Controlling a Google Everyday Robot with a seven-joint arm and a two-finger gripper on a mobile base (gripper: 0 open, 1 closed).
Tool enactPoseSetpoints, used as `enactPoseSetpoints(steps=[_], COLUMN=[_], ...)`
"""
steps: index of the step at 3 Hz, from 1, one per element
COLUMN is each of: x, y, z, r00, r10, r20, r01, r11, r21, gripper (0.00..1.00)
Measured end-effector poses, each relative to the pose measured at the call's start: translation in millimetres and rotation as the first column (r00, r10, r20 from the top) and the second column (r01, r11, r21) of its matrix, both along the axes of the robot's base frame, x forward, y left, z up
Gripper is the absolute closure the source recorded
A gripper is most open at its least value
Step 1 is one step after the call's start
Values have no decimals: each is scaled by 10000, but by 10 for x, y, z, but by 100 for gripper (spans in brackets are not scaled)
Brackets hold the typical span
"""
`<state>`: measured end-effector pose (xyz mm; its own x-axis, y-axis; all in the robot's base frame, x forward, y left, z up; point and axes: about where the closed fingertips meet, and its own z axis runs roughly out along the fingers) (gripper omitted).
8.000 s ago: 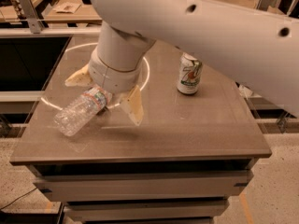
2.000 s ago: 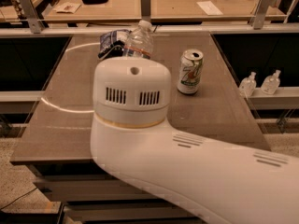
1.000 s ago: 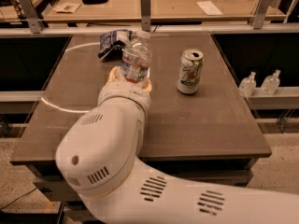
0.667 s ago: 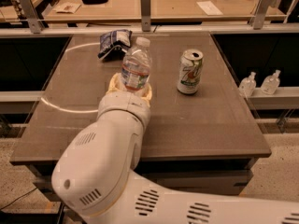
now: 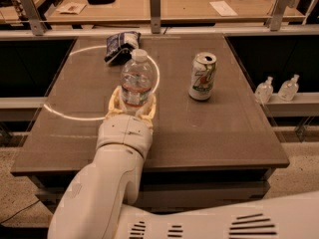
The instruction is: Place water bottle upright
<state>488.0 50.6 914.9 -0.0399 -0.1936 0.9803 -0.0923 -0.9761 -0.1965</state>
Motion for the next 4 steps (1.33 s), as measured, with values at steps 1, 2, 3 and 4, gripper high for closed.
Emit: enactPoseSetpoints(steps=[1,2,3,4], x=[-22,-14,-46,-97], y=[14,-22,21,34], z=[-20,-20,-147,-255], r00=[9984,9992,9998,9985], r10=[-64,-235,-41,62], r20=[561,327,-199,-552], r01=[91,263,8,-174], r11=[9989,9957,9871,9786], r21=[-468,-889,-1603,-2053], gripper=[100,82,59,36])
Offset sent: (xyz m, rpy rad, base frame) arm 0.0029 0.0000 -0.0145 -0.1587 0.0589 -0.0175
